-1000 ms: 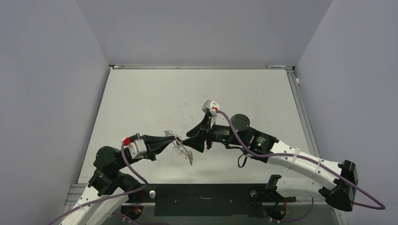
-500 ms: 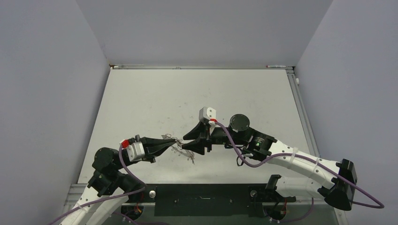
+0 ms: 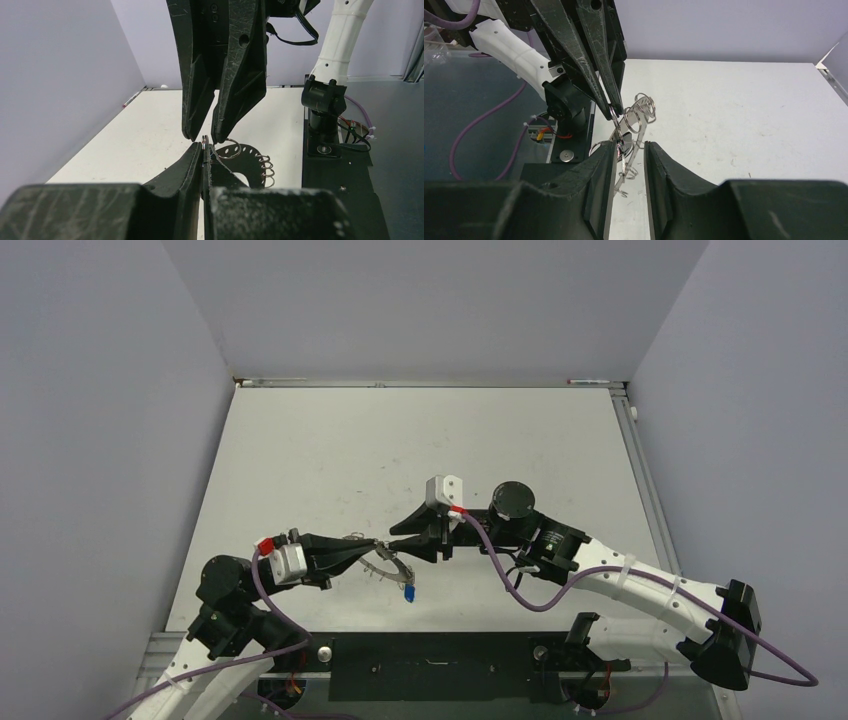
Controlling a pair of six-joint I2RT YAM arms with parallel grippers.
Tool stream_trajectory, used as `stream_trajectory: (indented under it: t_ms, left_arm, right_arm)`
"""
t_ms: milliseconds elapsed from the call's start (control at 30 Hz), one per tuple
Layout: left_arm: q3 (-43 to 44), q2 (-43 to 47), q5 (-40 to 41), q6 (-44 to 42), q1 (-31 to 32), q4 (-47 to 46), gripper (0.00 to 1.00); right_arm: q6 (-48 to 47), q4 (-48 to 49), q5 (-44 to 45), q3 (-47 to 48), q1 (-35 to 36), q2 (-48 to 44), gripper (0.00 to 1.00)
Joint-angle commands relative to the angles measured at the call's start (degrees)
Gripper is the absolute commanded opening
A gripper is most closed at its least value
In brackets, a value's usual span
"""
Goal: Put the keys on the keyring
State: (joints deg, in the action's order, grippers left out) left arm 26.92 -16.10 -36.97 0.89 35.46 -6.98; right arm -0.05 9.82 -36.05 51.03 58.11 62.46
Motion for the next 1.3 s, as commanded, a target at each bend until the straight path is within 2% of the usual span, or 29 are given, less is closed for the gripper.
stream_trajectory:
  t_ms: [0, 500, 867, 1067, 1267]
  left_arm:
    - [0.5, 0.5, -0.6, 0.7, -0.2, -4.4, 0.00]
    - [0.5, 0.5, -0.5, 0.7, -0.2, -4.1, 0.00]
    - [0.7, 0.1, -0.1, 0.4, -0.2, -3.5, 0.00]
    - [0.7, 0.3, 0.3, 0.3, -0.2, -3.3, 0.00]
    - [0.7, 0.4, 0.5, 0.2, -0.2, -3.3, 0.00]
  right_arm:
    - [-1.9, 4.3, -3.2, 0.8, -0.3, -0.6, 0.27]
    - [-2.0, 3.4, -4.8, 2.7, -0.3, 1.2, 0.19]
    - [-1.9, 3.2, -5.1, 3.7, -0.3, 1.4, 0.18]
    - [-1.9, 2.5, -5.8, 3.9, -0.3, 2.6, 0.12]
    - [-1.6, 2.0, -5.9, 3.9, -0.3, 3.0, 0.12]
